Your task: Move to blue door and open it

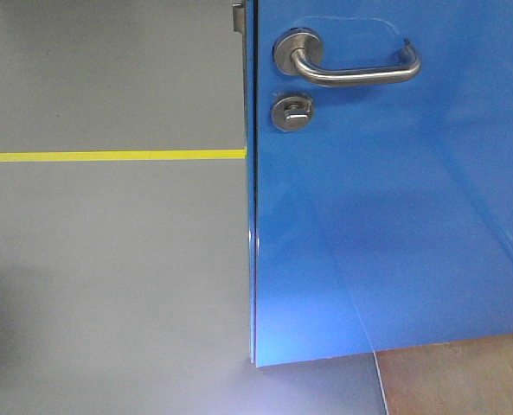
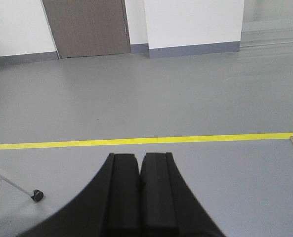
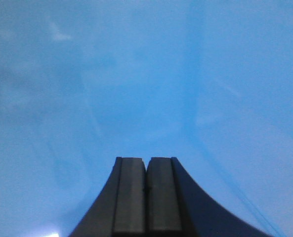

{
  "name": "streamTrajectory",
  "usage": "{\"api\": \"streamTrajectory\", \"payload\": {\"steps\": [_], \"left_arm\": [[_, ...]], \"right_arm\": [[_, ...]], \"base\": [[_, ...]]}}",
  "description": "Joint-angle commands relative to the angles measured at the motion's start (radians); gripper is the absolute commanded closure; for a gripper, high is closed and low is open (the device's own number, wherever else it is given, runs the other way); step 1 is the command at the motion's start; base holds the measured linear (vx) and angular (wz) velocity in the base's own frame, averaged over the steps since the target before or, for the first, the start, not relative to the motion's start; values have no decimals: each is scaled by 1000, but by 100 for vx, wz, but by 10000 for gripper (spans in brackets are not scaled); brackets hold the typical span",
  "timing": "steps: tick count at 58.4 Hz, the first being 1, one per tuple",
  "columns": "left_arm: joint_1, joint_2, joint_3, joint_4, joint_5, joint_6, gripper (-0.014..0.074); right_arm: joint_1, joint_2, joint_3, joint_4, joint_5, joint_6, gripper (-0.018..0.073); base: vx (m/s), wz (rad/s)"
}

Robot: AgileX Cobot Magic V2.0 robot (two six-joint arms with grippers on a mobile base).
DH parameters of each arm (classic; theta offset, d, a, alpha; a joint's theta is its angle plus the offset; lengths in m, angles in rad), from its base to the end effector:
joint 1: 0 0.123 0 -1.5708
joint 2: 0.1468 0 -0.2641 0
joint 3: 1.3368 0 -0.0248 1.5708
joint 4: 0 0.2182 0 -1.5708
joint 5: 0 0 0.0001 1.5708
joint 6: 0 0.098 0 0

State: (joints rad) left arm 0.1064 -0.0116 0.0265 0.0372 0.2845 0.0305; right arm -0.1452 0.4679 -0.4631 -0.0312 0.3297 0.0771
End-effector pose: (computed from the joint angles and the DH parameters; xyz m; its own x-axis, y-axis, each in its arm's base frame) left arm 0.0495 0.0063 0.1784 -0.2165 0.0434 -0.9753 -0.1022 0.9925 0.0669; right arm 0.0935 -0.0147 0.2939 -0.2345 0.0823 -0.9686 0.1657 0.9852 0.0436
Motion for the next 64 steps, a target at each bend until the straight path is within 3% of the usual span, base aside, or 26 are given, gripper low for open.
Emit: {"api": "streamTrajectory", "payload": {"steps": [1,9,16,22,29,32,64], "left_arm": [[-6,-16,4,-8,-84,-3,526],[-6,-16,4,-8,-84,-3,526],[-6,-16,4,-8,-84,-3,526],[-6,-16,4,-8,-84,-3,526],[-6,-16,4,-8,-84,-3,526],[-6,-16,4,-7,-84,-3,526],[-6,-16,4,-7,-85,-3,526]], "right_arm": [[2,-84,92,-7,-158,0,557],[65,-270,264,-24,-250,61,557],[175,-407,363,-56,-250,77,557],[221,-482,426,-112,-253,77,557],[217,-491,517,-123,-341,85,557],[216,-493,510,-113,-286,96,557],[216,-495,512,-94,-287,101,557]], "base": [[0,0],[0,0],[0,0],[0,0],[0,0],[0,0],[0,0]]}}
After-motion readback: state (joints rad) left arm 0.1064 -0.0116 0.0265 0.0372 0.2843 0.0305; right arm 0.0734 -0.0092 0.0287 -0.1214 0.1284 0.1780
